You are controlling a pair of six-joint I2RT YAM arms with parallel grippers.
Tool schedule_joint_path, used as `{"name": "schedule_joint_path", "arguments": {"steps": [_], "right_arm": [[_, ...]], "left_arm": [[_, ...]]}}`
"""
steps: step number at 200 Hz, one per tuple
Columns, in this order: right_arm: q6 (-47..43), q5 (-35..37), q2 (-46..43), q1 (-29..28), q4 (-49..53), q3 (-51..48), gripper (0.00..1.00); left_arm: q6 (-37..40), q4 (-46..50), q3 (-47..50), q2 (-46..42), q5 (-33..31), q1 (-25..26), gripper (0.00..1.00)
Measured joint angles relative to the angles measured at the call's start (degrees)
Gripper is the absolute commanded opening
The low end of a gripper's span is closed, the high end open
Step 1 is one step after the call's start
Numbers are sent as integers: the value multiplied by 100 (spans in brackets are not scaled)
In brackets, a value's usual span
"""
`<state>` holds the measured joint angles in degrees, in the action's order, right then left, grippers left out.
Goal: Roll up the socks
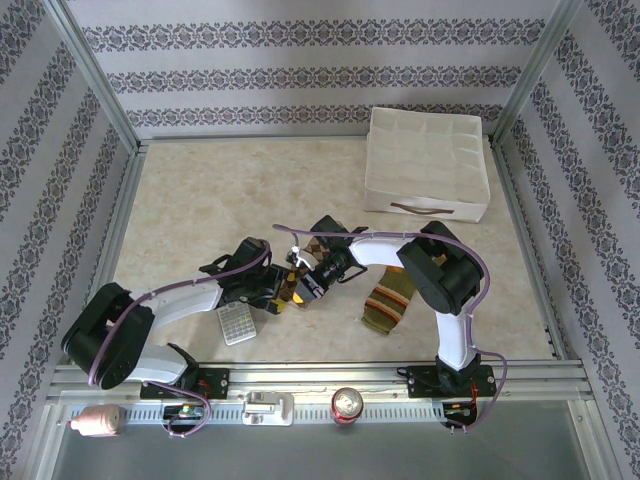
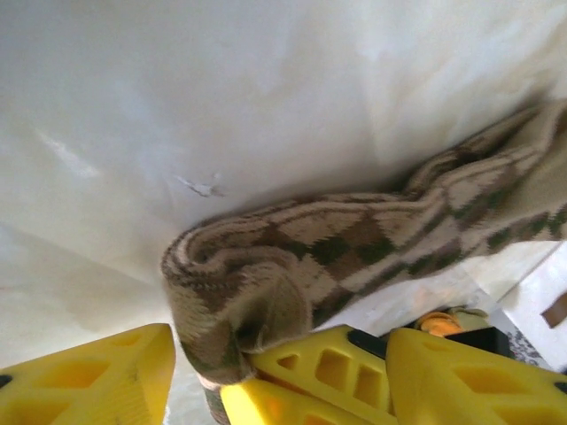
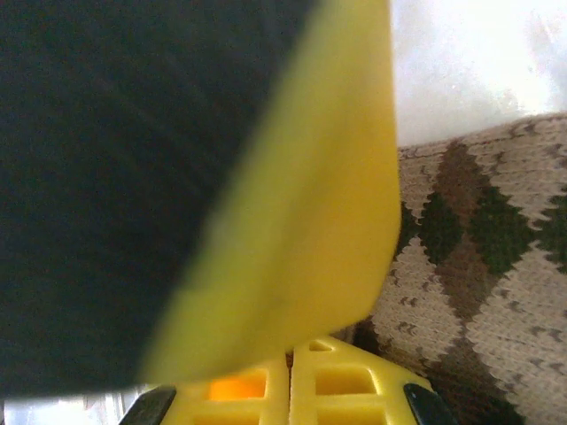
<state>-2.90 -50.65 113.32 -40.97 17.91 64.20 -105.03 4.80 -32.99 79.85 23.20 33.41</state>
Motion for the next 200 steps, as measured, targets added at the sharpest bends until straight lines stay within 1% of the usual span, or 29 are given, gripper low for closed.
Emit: {"name": "schedule_joint_path", "arguments": {"steps": [24,36,53,69,85,96,103,111,119,136,149,152,154,171,184,200], "right_arm": [[7,-2,-2,0,-15,0,0],[17,-2,-2,0,-17,0,0],[20,-20,-2,0,-24,0,0],[20,-50,-2,0,-66,-35,0],[17,-98,-2,13,-107,-92,0],[7,-109,-15,37,-151,-144,0],[-13,-85,-55,35,-188,-188,8],[-52,9,-133,13,-225,-245,20],[-136,188,-267,-42,-282,-339,26],[-352,850,-802,-289,-479,-782,34],[-518,1467,-1368,-586,-708,-1250,43],[-579,1596,-1502,-658,-769,-1355,49],[-579,1709,-1602,-719,-815,-1436,51],[-833,2618,-2280,-1209,-1217,-1932,58],[-955,3233,-2542,-1547,-1506,-2131,59],[-1082,3893,-2588,-1869,-1797,-2208,59]], "left_arm": [[-2,13,-13,205,57,50,53],[0,52,-50,271,74,61,47],[-15,70,-63,308,59,70,31],[13,72,-68,378,48,72,12],[35,68,-76,398,61,72,0],[68,74,-85,393,76,72,0],[63,101,-96,389,83,72,0],[72,188,-125,380,92,72,0],[90,326,-155,348,90,76,0],[129,732,-186,197,11,76,0],[151,1049,-186,72,-13,76,0],[153,1104,-186,55,-15,76,0],[153,1147,-188,42,-15,76,0],[160,1390,-238,22,4,76,0],[170,1526,-291,26,11,76,0],[173,1631,-334,59,28,76,0]]}}
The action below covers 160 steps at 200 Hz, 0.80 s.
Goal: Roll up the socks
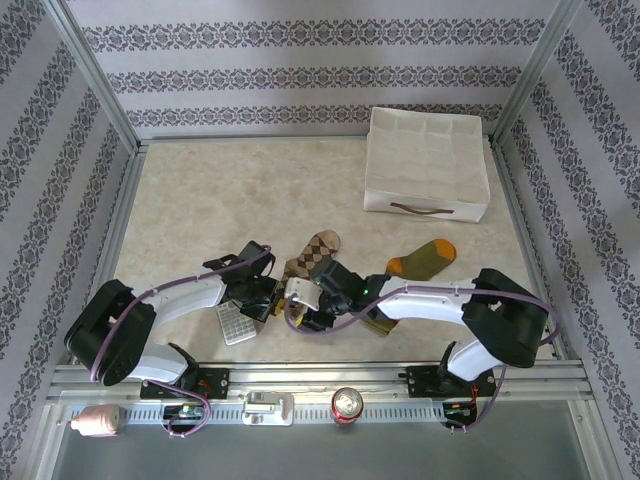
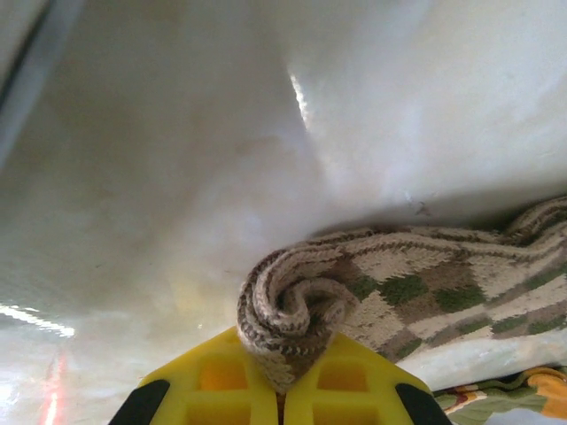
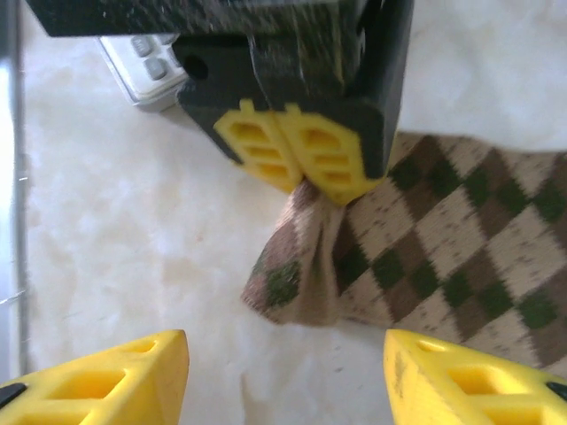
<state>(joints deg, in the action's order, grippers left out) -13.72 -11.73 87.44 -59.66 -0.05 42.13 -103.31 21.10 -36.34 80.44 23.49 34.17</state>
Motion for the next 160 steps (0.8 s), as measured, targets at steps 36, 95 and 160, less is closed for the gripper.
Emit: {"name": "schedule_joint_path", "arguments": {"steps": [36,95,160], "right_arm": [[-269,977,205,-518,-387,-11,58],[-496,1408,846,-651,-498,289,47],[-350,1438,1147,-608,-490,546,0]], "left_arm": [[39,83,-68,79,28,-15,0],[90,90,-144,212,181,-81,0],[109,81,-146,223,190,-164,0]]}}
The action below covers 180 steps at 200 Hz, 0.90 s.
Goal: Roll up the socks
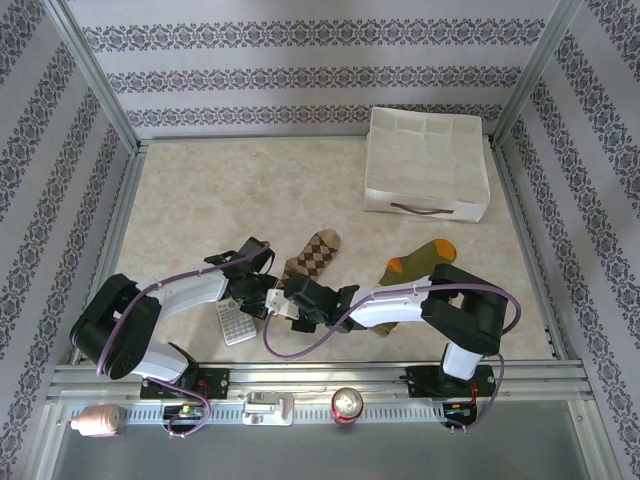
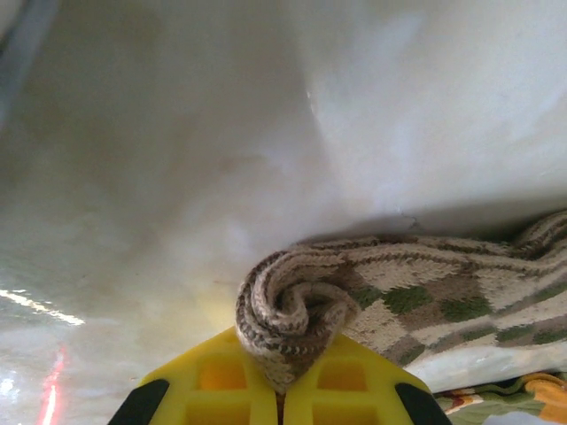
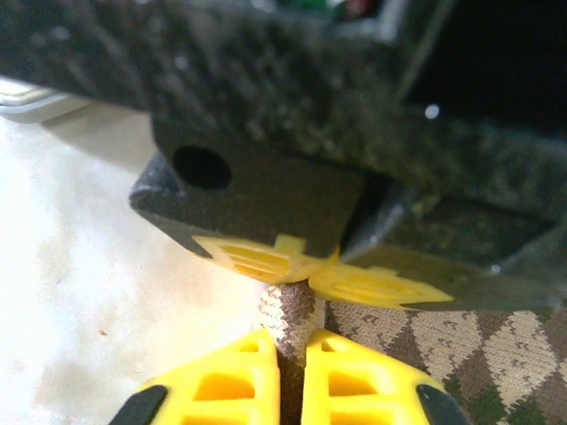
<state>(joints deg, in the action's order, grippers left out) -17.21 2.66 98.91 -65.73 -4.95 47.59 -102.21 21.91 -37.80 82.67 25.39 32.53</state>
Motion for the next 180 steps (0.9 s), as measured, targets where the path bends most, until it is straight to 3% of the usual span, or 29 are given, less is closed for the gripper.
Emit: {"name": "schedule_joint_path", "arguments": {"steps": [23,54,70,116,155,180], "right_arm": [[195,-356,0,177,-2,0,0],[555,-1530,66,717,15,140,0],[807,-2061,243,988,125,256,0],[1410,-3453,621,1628,205,428,0],[1707,-4293,907,2017,455,638,0],[1875,-4693,1086,2227,702,798,0]], "left_arm": [[46,-4,0,-26,-39,-4,20],[105,-26,122,-254,-236,-131,56],[153,-39,304,-562,-278,-203,67],[262,-227,549,-1419,-417,-256,67],[518,-859,761,-1587,-450,-256,53],[627,-1038,903,-1587,-446,-256,49]]}}
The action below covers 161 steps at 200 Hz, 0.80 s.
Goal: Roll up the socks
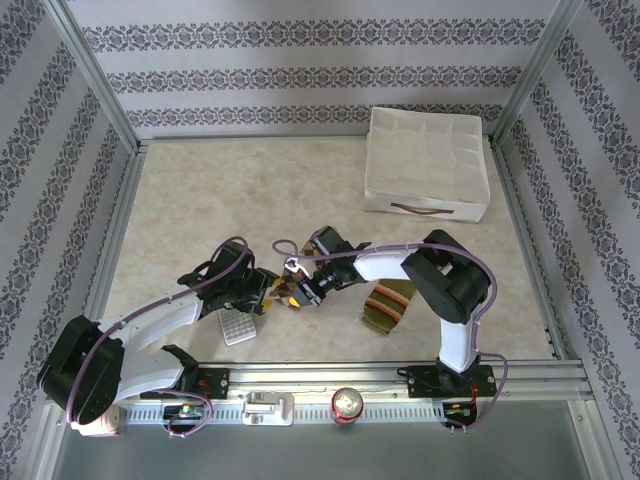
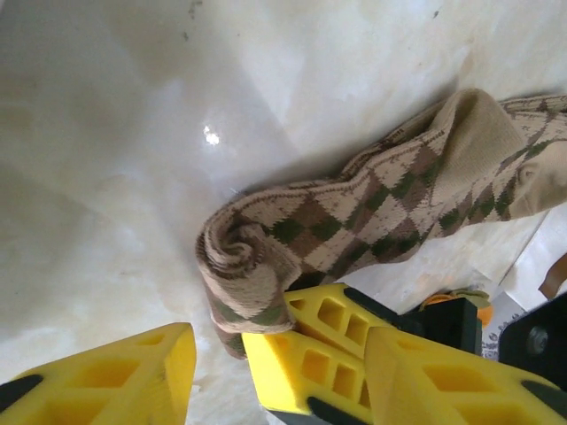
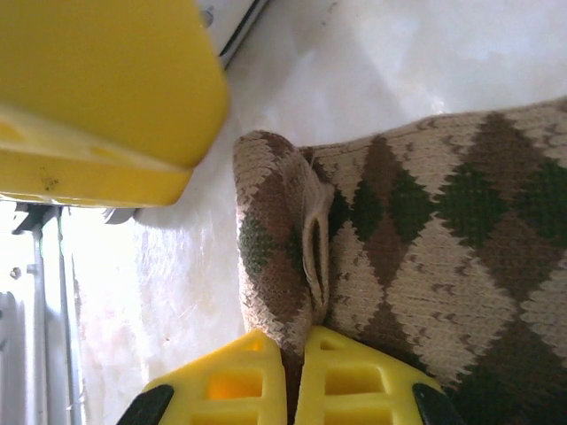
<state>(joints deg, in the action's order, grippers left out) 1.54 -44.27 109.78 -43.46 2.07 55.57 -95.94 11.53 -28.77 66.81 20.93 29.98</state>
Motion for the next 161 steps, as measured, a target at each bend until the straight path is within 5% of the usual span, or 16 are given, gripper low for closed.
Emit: {"name": "schedule_joint_path", "arguments": {"steps": [161], "right_arm": [[826,-1412,815,625,1012,752,0]], "left_arm": [[129,-1327,177,1102,-46,308,42]]}}
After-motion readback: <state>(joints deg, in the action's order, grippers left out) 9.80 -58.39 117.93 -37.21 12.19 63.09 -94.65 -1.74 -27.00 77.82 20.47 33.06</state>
